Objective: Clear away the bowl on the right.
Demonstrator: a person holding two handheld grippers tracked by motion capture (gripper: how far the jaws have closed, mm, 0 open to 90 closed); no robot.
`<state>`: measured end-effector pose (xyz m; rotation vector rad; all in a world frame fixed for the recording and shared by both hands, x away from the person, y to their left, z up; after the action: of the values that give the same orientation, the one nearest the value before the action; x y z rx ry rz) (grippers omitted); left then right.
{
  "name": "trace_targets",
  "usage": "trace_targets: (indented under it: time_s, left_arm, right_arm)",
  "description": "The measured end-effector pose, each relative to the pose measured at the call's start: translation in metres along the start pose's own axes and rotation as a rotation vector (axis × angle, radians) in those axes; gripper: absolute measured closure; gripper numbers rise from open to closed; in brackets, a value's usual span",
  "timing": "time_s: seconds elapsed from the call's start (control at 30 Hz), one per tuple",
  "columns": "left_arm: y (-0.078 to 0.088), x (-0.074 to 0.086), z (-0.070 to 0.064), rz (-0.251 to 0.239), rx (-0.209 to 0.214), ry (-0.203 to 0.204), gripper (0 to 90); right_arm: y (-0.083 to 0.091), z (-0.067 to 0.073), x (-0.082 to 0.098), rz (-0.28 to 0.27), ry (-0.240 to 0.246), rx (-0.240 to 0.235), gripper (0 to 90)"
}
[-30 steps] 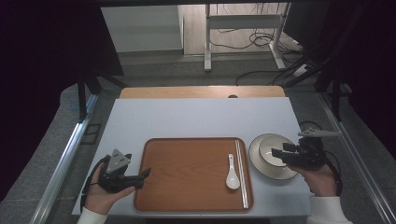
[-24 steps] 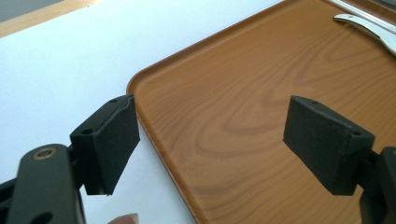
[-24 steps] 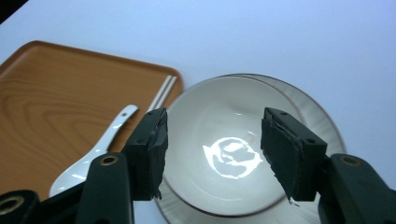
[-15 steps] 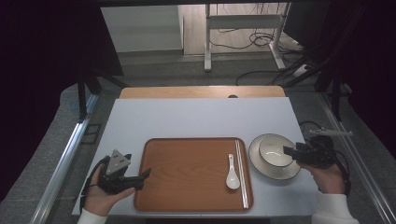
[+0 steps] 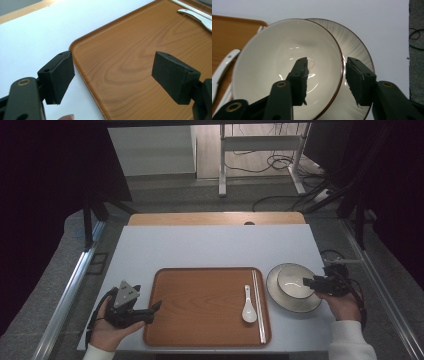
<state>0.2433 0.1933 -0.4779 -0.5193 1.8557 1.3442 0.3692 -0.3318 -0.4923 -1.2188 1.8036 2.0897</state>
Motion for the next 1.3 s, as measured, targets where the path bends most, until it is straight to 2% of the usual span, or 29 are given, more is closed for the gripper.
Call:
trace_targets:
  time_s: [0.03,0.1,0.23,0.5,0.57,0.8,1.03,1.3]
  left_arm:
    - [0.0,0.0,0.0,-0.001,-0.001,0.0,17.8]
    - [0.0,0.0,-0.001,-0.002,-0.002,-0.001,17.8]
    - [-0.001,0.001,-0.001,0.004,-0.002,-0.003,17.9]
    - [-0.003,0.001,-0.002,0.008,-0.001,-0.007,17.8]
    - [-0.003,0.002,-0.002,0.01,-0.002,-0.009,17.9]
    - [-0.004,0.002,-0.003,0.01,0.0,-0.014,17.8]
    - [-0.003,0.001,-0.003,0.005,0.0,-0.01,17.9]
    - [-0.003,0.001,-0.003,0.005,0.0,-0.011,17.9]
  right_arm:
    - [0.0,0.0,0.0,0.0,0.0,0.0,54.6]
    - [-0.007,-0.001,0.001,0.028,0.0,0.005,61.1]
    - [-0.012,-0.003,0.003,0.049,-0.007,0.017,71.7]
    - [-0.016,-0.006,0.006,0.066,-0.039,0.014,79.7]
    - [-0.017,-0.006,0.005,0.063,-0.033,0.03,82.4]
    - [-0.017,-0.004,0.005,0.055,-0.033,0.021,82.5]
    - [-0.01,0.001,-0.001,0.006,-0.027,-0.009,81.3]
    - [-0.002,0.002,-0.003,-0.025,-0.009,0.01,81.1]
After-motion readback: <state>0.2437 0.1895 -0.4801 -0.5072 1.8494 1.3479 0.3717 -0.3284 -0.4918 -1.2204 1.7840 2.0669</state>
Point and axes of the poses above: each handheld gripper's, and its own axes: y roughly backward along the jaws, x roughly out of its underside, z roughly to its left, the point moved 5 cm from there along -y, roughly forward along the jaws, and after that the axes turned 14 degrees about y, right-handed, at the moved point
